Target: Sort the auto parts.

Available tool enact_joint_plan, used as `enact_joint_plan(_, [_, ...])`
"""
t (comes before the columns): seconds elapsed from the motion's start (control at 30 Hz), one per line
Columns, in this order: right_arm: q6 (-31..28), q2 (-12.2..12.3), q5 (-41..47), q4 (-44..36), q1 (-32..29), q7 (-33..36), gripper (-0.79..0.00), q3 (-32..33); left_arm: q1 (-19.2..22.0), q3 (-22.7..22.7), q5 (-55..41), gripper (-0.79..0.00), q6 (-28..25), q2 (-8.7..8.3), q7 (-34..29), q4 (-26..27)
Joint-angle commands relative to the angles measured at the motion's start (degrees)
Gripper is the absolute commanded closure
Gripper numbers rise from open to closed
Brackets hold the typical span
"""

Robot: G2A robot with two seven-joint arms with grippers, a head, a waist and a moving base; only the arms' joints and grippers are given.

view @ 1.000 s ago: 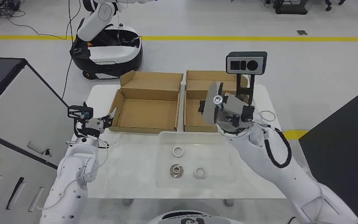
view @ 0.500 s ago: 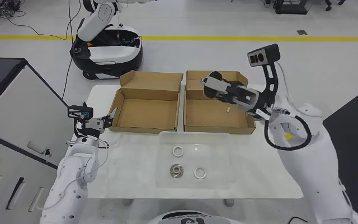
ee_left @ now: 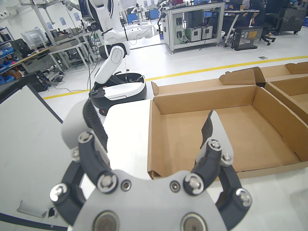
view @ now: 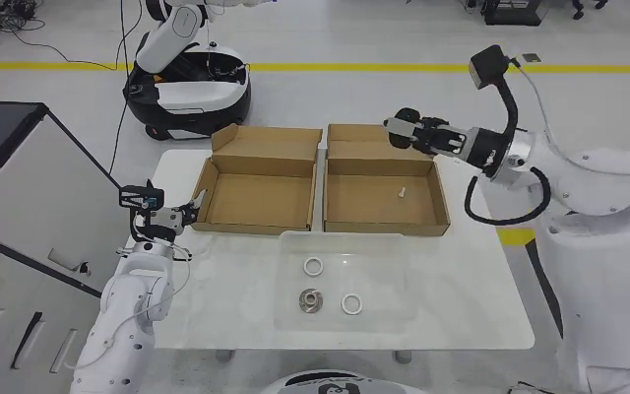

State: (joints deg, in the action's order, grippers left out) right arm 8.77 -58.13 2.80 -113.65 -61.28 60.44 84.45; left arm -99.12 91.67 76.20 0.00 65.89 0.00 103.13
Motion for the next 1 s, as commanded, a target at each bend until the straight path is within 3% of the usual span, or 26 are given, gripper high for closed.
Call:
enact_joint_plan(0.0, [0.41, 0.12, -2.44, 1.67, 2.87, 1.53, 0.0, -1.4, 0.0, 0.0, 0.0, -0.785, 0.0, 0.0, 0.0, 0.0])
enact_joint_plan(0.53, [-6.0, -0.55, -19.35, 23.4, 23.49, 17.56, 0.0, -20.35, 0.0, 0.0, 0.0, -0.785, 0.0, 0.0, 0.0, 0.0])
enact_joint_plan(0.97, [-12.72, -3.18, -28.98, 37.65, 31.4, 20.72, 0.0, -34.65, 0.0, 0.0, 0.0, -0.785, 0.0, 0.0, 0.0, 0.0])
